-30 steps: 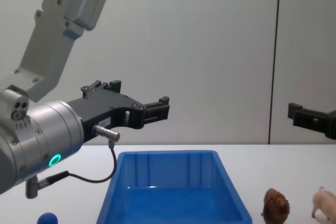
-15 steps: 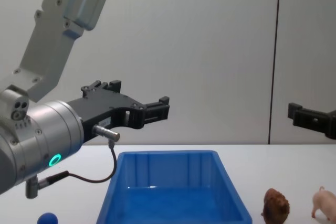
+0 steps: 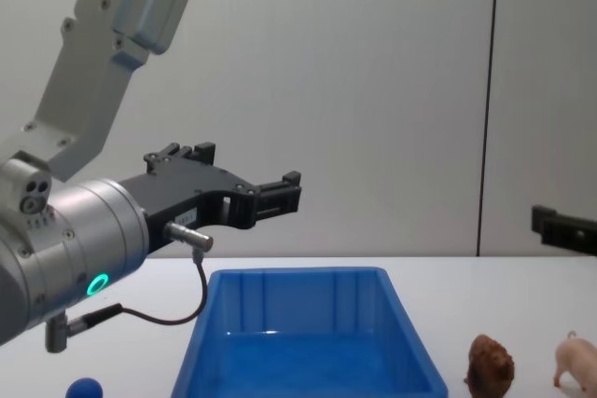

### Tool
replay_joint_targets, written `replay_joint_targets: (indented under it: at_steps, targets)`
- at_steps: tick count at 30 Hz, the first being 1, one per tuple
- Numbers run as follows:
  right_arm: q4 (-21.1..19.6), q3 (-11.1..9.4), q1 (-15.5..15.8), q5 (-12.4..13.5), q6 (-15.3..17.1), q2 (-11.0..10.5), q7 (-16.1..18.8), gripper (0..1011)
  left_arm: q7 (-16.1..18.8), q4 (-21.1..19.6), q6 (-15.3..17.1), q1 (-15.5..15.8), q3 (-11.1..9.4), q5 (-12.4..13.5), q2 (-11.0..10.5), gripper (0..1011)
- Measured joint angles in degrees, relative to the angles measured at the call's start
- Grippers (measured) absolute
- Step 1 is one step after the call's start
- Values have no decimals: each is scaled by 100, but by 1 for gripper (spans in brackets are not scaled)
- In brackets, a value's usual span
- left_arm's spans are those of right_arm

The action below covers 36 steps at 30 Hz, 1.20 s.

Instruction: Pick up the two dolls from the table and place them into the box.

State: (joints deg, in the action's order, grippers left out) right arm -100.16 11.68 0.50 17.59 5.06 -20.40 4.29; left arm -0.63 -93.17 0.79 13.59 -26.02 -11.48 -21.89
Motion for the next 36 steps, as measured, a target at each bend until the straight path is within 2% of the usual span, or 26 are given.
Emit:
replay_joint_targets:
  at_steps: [8,17,28,36]
  targets:
    - [160,-108,20,36,350,-149,91,1001,0,0,0,0,0,0,0,1002]
    - [386,-140,19,5,577,-212,207,1001,0,0,0,0,0,0,0,1002]
    - [687,-106,-45,-31,831,-162,341,1001,0,0,0,0,0,0,0,1002]
    - [941,-30,-123,-32,961,-46,387,1001,0,0,0,0,0,0,0,1002]
